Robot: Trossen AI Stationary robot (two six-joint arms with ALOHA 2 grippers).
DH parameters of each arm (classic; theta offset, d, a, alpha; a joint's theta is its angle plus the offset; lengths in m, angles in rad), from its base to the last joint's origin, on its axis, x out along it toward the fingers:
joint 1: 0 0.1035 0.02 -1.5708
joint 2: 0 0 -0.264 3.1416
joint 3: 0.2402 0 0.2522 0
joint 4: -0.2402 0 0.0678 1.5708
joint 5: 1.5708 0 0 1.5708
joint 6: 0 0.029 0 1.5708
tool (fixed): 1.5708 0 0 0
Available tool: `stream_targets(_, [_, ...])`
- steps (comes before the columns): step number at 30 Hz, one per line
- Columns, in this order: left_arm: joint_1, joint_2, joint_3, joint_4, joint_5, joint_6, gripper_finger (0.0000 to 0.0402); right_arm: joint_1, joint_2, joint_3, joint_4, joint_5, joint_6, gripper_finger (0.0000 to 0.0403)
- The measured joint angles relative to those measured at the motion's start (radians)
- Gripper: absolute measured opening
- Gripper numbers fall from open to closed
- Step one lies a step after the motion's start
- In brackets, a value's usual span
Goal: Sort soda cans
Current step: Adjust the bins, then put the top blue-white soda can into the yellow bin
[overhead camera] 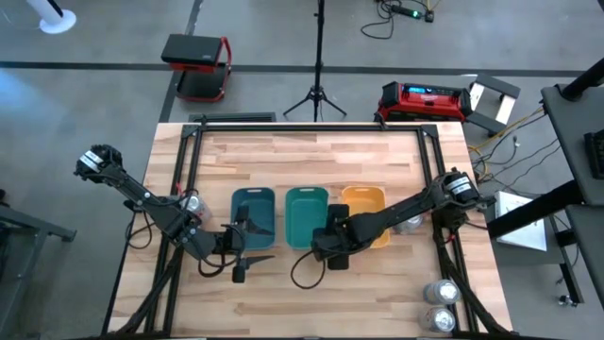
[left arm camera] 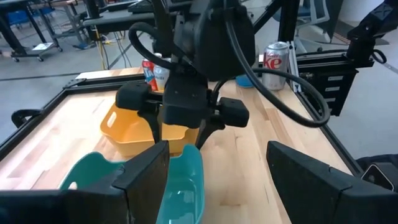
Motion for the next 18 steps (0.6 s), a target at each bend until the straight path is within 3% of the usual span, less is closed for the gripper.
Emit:
stream_targets(8, [0.0, 0.0, 0.0, -0.004, 0.0, -0.003, 0.0254, 0.0, -0.023, 0.001, -0.021, -0.073, -0.005, 0.0278])
stream_targets(12, [0.0, 0.0, 0.0, -0.027, 0.0, -0.022, 0.0254, 0.001, -0.097, 0.046, -0.165, -0.076, 0.041, 0.0288])
stream_targets(18, [0.0, 0.0, 0.0, -0.053, 0.0, -0.055, 0.0254, 0.004, -0.253, 0.04, -0.491, -0.115, 0.293, 0.0327])
